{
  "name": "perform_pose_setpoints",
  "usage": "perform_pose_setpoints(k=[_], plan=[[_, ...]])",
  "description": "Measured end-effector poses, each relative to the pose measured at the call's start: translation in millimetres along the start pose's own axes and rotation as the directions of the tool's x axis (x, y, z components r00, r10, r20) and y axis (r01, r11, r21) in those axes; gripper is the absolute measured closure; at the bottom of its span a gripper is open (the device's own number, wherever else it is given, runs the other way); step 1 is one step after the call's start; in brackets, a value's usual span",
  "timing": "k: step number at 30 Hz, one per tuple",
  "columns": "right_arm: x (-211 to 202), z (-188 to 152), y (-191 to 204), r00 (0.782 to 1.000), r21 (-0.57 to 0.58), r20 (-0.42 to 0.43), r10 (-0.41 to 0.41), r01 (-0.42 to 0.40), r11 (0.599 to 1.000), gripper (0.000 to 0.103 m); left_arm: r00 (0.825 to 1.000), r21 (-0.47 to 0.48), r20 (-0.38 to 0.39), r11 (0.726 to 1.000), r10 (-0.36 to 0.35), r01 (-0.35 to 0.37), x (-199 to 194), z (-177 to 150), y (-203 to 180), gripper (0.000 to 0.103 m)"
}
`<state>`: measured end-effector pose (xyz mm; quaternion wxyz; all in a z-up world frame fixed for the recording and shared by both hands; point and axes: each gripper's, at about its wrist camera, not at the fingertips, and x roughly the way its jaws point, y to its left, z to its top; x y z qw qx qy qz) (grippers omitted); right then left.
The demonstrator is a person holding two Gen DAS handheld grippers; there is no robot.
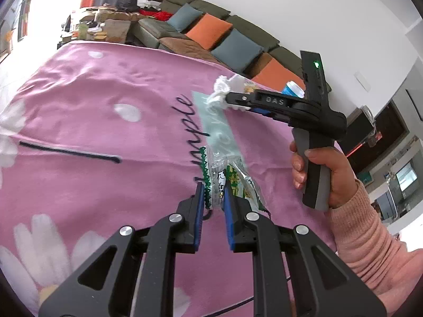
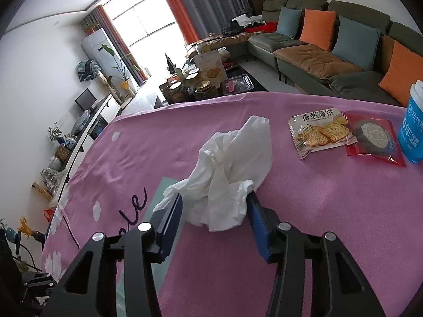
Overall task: Collect trash
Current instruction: 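Grasp clear snack bag with left tool while right tool grasps white tissue, then lift snack bag and tissue and carry both toward the teal bin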
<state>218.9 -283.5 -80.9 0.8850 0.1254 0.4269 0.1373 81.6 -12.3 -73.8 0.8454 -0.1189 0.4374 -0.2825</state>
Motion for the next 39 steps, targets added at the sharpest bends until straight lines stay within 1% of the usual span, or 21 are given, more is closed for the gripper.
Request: perform_pose_setpoints(k=[1,2,4,5,6,7,16,26,32,39], plan=[[0,0,0,1.000,0.000,0.000,-0.003,0.003,1.000,0.067,1.000,-0.002,0.005,1.000,0.011,-0.011,-3,-2,3,0.088],[1,0,1,1.000,0.000,-0.002,-0.004,0.004,1.000,0.071,1.000,-0.003,0.010,1.000,0.021,-0.021,-6,-4,4,0.088],[1,0,1,1.000,0.000,0.000,-0.010,0.010,1.000,0.085,0.999,-0.011,0.016,1.000,0.029,-0.029,-12,-8,9,0.088],[1,0,0,1.000,-0.002,0.002,-0.015,0.015,1.000,0.089,0.999,-0.012,0.021,0.999,0.036,-0.036,-15,-9,12,0.088],[1,-1,1,1.000,-0.002,0.003,-0.014,0.014,1.000,0.095,0.999,-0.012,0.024,0.999,0.043,-0.043,-17,-10,14,0.088],[1,-1,1,1.000,-0.003,0.003,-0.013,0.013,1.000,0.096,0.999,-0.016,0.027,0.999,0.047,-0.047,-19,-11,15,0.088],[-18,-5,14,0.999,-0.042,0.051,0.014,-0.012,0.999,0.098,0.995,-0.029,0.069,0.997,0.072,-0.071,-38,-10,24,0.088],[-46,-19,37,0.993,-0.070,0.088,0.073,-0.066,0.995,0.098,0.989,-0.056,0.112,0.994,0.097,-0.091,-58,-13,34,0.088],[-60,-31,52,0.987,-0.074,0.099,0.128,-0.121,0.990,0.098,0.985,-0.071,0.129,0.992,0.112,-0.104,-69,-17,40,0.088],[-67,-44,80,0.974,-0.089,0.091,0.209,-0.201,0.975,0.098,0.980,-0.094,0.150,0.988,0.133,-0.119,-80,-18,50,0.088]])
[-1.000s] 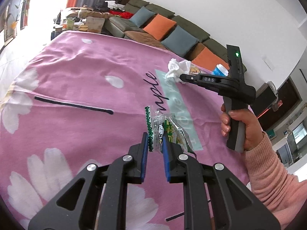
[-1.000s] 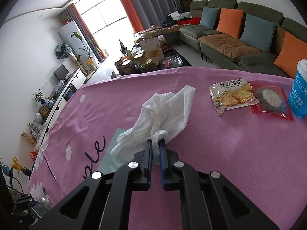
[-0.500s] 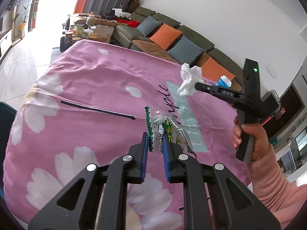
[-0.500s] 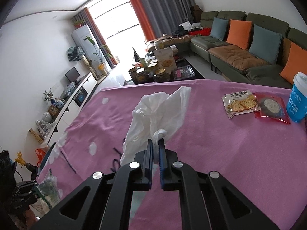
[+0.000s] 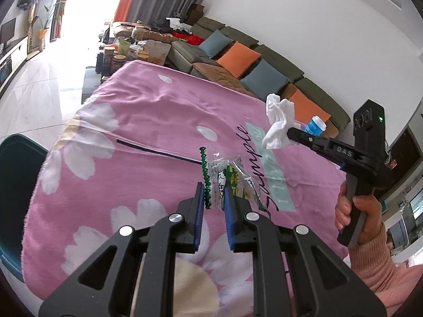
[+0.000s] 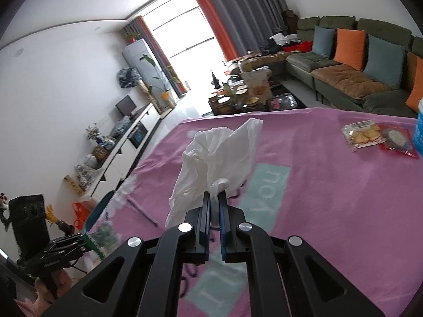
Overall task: Collect trash
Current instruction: 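Lift snack bag and tissue and carry both toward the teal bin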
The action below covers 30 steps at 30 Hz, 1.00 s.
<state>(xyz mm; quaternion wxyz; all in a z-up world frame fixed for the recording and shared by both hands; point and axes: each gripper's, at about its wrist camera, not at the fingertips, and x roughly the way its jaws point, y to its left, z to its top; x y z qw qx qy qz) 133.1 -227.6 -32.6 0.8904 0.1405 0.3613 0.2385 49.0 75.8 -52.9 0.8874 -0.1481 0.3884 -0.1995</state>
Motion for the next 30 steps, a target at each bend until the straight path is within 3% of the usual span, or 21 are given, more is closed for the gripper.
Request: perform_pose_setpoints(k=[15,30], plan=[[3,-11,43,0.994,-0.045,-0.029,0.107,-0.108,0.993,0.098,0.998,-0.035,0.042,0.998,0.051,-0.050,-24,-3,20,0.088],[13,-24,65,0.988,-0.070,-0.059,0.144,-0.148,0.987,0.098,0.994,-0.071,0.069,0.994,0.086,-0.081,-44,-9,34,0.088]])
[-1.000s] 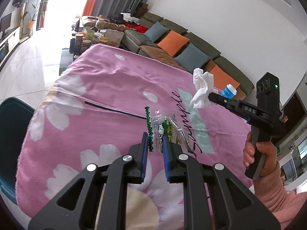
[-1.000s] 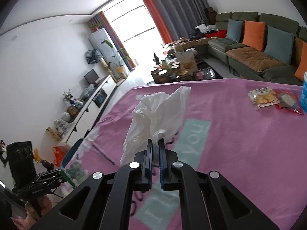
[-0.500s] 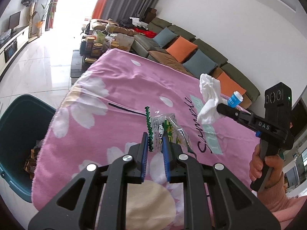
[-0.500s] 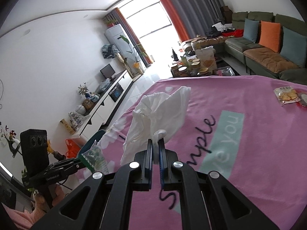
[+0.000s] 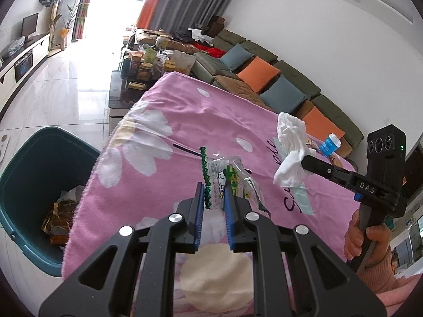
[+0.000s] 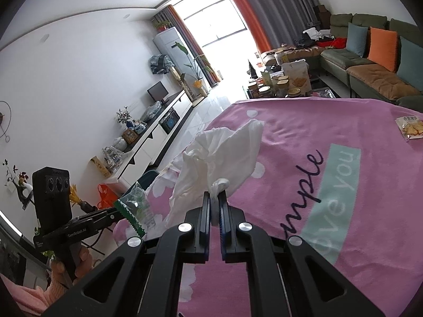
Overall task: Collect trash
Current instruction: 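Lift snack bag and tissue and carry both toward the teal bin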
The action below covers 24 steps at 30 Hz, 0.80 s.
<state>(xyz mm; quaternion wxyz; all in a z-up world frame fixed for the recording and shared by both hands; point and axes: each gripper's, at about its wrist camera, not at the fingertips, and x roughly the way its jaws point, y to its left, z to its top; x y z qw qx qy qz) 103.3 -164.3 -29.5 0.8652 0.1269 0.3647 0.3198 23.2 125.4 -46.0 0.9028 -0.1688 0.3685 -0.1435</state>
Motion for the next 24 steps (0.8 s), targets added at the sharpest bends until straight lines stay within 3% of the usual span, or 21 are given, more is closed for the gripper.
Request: perform_pose_setpoints(k=[24], plan=[[32,-1,31,0.996,-0.042,-0.052,0.066,-0.068,0.997,0.098,0.998,-0.030,0.026,0.998,0.054,-0.053,-13,-2,18,0.088]])
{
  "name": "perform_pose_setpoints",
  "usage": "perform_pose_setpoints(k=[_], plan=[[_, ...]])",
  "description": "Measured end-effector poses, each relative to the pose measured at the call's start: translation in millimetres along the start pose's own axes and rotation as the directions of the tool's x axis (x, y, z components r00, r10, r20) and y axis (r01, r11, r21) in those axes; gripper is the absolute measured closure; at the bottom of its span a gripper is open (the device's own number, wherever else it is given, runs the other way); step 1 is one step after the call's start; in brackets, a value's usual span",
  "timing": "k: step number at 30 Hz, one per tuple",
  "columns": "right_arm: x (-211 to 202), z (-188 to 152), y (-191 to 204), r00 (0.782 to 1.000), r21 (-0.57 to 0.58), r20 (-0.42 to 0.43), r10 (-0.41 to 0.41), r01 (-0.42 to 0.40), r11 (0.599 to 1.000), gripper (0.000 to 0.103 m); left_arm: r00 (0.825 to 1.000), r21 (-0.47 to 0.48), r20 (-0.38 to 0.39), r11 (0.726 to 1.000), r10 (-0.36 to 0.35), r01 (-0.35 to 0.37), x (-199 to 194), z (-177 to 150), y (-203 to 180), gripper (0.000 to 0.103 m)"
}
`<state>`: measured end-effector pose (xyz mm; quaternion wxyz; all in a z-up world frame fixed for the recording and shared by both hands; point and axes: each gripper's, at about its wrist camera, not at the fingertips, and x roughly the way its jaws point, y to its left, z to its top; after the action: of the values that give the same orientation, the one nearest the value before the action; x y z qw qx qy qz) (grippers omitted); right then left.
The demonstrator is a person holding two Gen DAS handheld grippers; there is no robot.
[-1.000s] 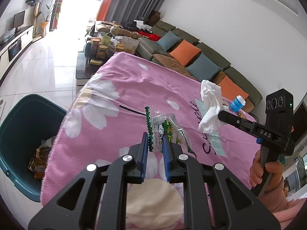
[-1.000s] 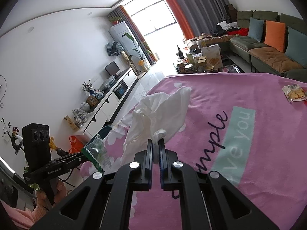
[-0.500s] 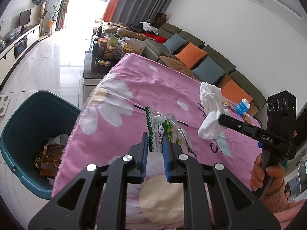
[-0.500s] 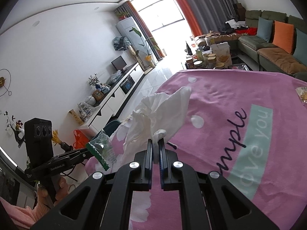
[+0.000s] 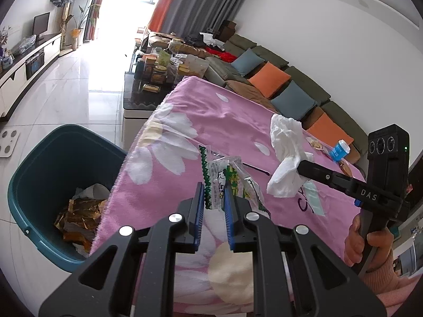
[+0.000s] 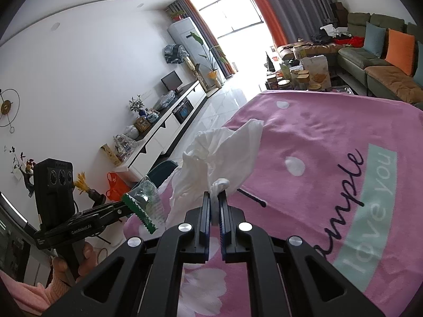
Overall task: Collect trash
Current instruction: 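Lift snack bag and tissue and carry both toward the teal bin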
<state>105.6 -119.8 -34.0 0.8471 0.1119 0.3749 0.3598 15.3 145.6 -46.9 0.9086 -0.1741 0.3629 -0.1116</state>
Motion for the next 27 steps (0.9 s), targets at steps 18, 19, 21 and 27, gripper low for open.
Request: perform_pose_setpoints(k=[18,19,21,27], plan=[[25,2,20,0.999,-0.023,-0.032,0.032,-0.033,0.999,0.098,0.999,-0.029,0.019,0.999,0.029,-0.029,-12,-1,20,0.088],[27,2,21,0.999,-0.024,-0.033,0.034,-0.034,0.999,0.098,0.999,-0.032,0.019,0.999,0.030,-0.029,-13,-1,21,0.088],[29,2,23,0.999,-0.025,-0.036,0.036,-0.037,0.999,0.098,0.999,-0.034,0.020,0.999,0.033,-0.032,-13,-1,22,0.088],[37,3,29,0.998,-0.032,-0.048,0.040,-0.041,0.999,0.098,0.999,-0.045,0.022,0.998,0.036,-0.035,-16,-2,27,0.088]])
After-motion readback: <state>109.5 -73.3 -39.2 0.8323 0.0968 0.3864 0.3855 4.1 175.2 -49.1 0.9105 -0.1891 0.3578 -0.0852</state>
